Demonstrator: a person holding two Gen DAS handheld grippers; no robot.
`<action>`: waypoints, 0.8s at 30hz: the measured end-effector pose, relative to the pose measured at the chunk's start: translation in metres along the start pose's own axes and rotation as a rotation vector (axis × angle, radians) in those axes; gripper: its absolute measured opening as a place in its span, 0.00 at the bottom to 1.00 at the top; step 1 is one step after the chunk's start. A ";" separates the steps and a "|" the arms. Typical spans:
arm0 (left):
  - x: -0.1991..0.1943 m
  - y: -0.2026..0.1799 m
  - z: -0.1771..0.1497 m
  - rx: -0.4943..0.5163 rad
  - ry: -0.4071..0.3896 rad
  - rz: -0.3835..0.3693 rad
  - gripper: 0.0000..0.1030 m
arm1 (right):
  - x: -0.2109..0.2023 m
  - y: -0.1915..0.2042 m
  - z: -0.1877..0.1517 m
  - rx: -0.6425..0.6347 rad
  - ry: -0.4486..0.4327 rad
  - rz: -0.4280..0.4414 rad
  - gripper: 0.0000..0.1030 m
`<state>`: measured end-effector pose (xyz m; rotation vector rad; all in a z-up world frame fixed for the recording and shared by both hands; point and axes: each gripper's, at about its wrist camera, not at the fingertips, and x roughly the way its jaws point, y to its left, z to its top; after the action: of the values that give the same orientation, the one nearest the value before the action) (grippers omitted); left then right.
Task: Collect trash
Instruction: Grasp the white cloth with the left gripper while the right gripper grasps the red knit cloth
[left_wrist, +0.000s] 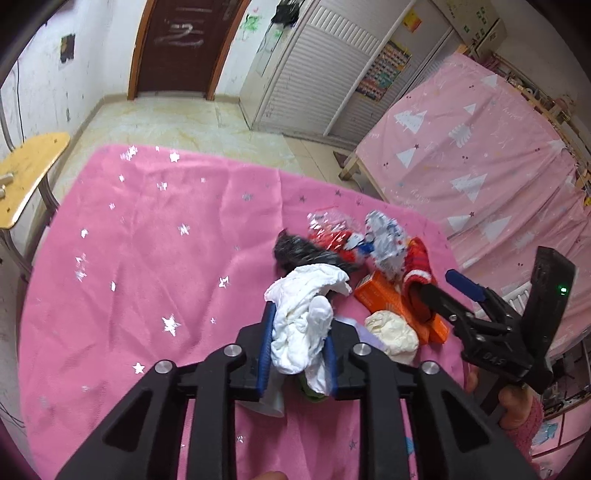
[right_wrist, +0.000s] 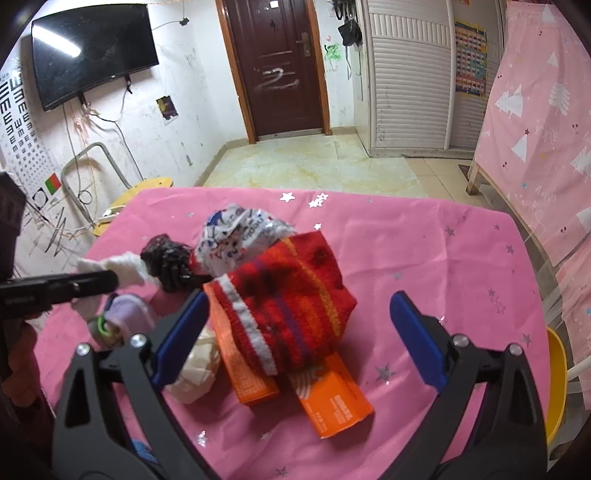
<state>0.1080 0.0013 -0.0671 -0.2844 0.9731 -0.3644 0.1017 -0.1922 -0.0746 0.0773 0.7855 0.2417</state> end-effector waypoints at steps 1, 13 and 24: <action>-0.006 -0.003 -0.001 0.013 -0.009 -0.006 0.14 | 0.000 0.000 0.000 0.000 0.000 0.004 0.92; -0.057 -0.027 0.002 0.074 -0.139 0.031 0.14 | 0.010 0.007 0.001 -0.034 0.029 0.018 0.62; -0.062 -0.044 0.000 0.093 -0.158 0.059 0.14 | -0.005 -0.004 -0.004 -0.009 0.007 0.032 0.19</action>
<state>0.0691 -0.0119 -0.0036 -0.1960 0.8050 -0.3273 0.0960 -0.1971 -0.0745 0.0806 0.7902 0.2763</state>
